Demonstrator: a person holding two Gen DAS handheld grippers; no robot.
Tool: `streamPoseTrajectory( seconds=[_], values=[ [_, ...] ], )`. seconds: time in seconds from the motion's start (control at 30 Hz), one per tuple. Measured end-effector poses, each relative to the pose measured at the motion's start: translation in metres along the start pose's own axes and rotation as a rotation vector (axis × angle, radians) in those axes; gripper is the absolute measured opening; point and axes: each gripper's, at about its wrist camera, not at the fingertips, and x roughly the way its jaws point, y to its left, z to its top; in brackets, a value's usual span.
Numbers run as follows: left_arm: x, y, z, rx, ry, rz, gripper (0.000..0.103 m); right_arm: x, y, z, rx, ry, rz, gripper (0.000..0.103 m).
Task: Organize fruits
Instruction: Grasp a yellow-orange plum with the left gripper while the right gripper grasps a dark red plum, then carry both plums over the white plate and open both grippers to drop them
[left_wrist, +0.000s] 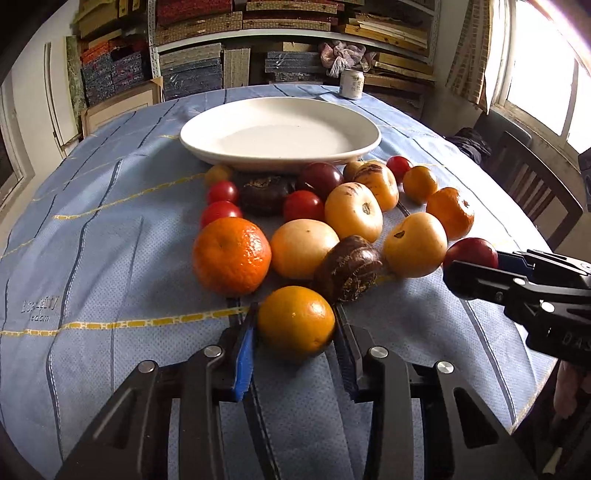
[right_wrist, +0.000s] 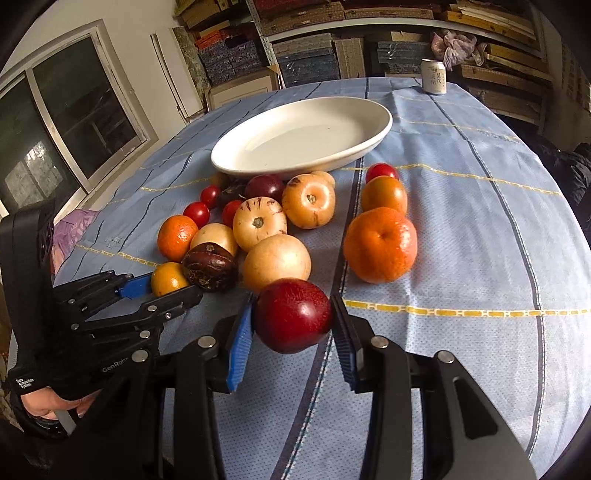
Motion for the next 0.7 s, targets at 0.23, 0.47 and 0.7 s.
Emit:
streamPoseTrajectory(
  seconds=[0.23,0.47,0.7],
  values=[
    [-0.013,0.016,-0.014,-0.06,-0.003,-0.107,0.038,-0.005,-0.011,-0.001,0.037,-0.016,-0.015,0.039],
    [-0.034,0.027,-0.011,-0.096,-0.043,-0.146,0.038,-0.022,-0.006,0.005,0.007,-0.07,-0.02,0.039],
    [-0.034,0.033,0.013,-0.082,-0.078,-0.127,0.038,-0.03,-0.009,0.025,-0.004,-0.138,-0.017,0.039]
  ],
)
